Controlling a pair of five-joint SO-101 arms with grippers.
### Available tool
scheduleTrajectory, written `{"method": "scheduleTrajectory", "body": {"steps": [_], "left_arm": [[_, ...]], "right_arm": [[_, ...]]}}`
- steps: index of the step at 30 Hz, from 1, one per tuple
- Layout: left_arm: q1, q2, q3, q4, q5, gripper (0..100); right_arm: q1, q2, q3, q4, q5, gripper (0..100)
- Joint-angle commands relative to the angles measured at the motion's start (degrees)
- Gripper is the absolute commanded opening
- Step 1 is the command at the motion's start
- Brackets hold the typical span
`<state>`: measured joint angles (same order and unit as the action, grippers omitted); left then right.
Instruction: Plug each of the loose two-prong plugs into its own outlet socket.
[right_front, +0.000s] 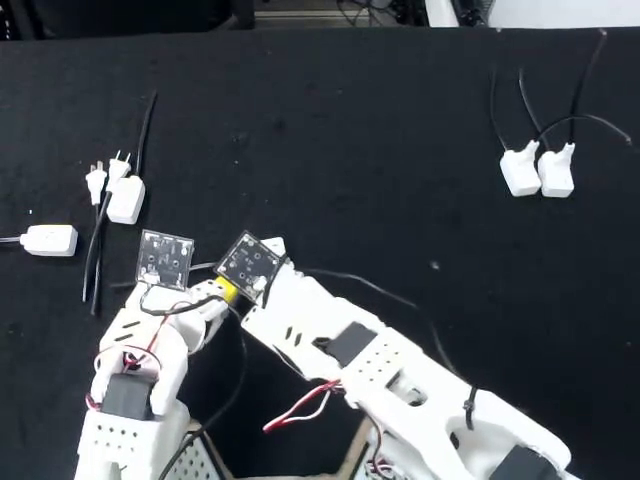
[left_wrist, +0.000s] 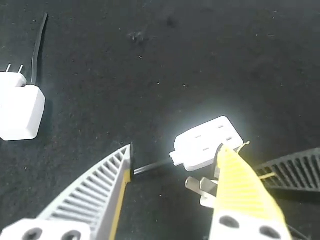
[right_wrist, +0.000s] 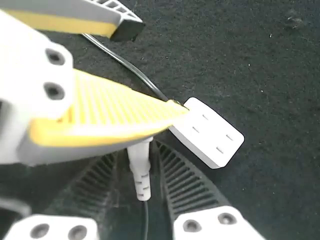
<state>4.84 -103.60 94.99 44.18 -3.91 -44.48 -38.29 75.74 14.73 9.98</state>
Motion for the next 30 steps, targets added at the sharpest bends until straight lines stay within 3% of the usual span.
{"method": "scheduleTrajectory", "body": {"steps": [1,7,16,22,30], "left_arm": [[0.6,-0.2,-0.4,-0.8,-0.3,27],[0.6,-0.2,-0.4,-0.8,-0.3,27],[0.6,-0.2,-0.4,-0.8,-0.3,27],[0.6,-0.2,-0.4,-0.8,-0.3,27],[0.6,-0.2,-0.4,-0.8,-0.3,27]], "right_arm": [[1.8,-3.8,-0.5,0.2,-0.5,1.1],[1.7,-15.0,0.5,8.6,-0.5,1.1],[1.7,-21.1,4.6,7.5,-0.6,1.1],[1.8,-24.2,4.7,8.0,-7.0,1.1],[1.8,-25.3,4.8,7.6,-7.4,1.1]]}}
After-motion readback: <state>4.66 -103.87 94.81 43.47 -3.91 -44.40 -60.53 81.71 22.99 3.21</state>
